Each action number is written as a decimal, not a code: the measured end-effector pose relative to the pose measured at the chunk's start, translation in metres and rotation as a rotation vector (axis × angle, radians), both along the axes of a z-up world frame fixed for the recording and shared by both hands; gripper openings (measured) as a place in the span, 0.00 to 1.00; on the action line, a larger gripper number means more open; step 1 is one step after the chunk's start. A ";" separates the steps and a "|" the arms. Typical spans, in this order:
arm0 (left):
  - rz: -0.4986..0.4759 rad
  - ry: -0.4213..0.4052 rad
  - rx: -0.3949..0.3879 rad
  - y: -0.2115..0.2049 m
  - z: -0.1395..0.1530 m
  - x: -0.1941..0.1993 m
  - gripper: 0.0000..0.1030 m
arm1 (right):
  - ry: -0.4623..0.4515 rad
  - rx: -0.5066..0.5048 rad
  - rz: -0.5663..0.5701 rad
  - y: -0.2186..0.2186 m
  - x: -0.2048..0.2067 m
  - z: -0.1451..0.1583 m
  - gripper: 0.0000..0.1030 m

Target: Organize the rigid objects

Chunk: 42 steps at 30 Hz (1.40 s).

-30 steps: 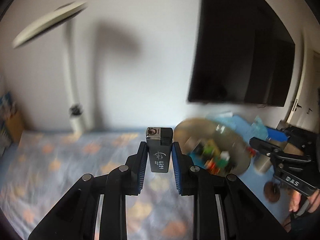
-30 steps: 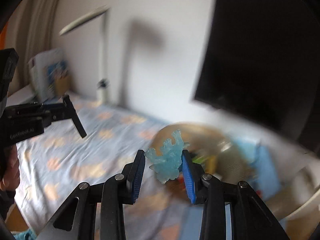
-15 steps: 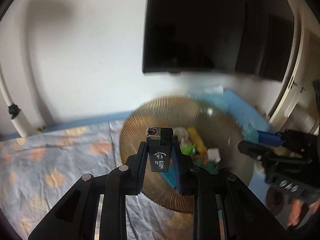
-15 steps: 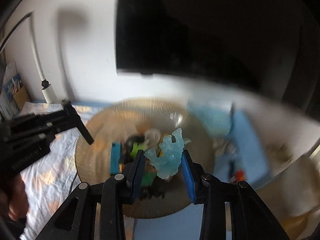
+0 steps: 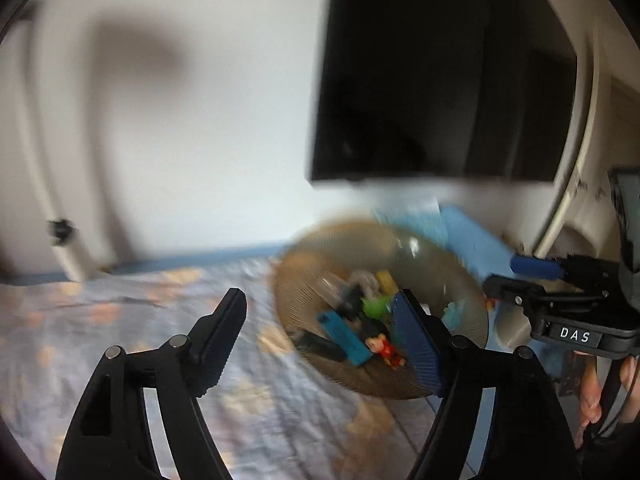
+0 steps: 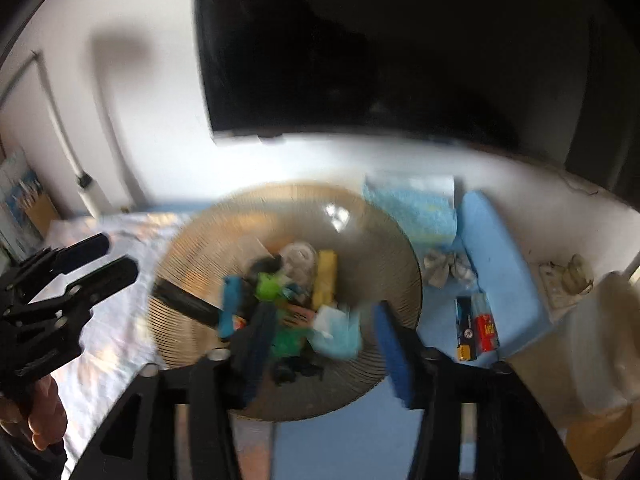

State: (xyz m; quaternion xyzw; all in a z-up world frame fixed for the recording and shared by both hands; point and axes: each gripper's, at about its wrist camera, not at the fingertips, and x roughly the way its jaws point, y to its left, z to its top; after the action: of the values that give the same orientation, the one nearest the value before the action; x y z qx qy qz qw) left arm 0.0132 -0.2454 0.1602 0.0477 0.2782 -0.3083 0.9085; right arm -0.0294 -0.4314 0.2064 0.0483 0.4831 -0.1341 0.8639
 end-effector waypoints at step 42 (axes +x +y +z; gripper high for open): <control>0.428 0.031 0.120 0.221 -0.120 -0.060 0.86 | 0.015 0.197 0.253 0.257 -0.035 -0.122 0.73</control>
State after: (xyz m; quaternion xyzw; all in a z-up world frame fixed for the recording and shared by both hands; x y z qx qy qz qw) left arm -0.0469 -0.0243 0.0402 0.0368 0.3139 -0.0922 0.9442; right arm -0.0644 -0.1741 0.0846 0.0705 0.5024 0.0234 0.8614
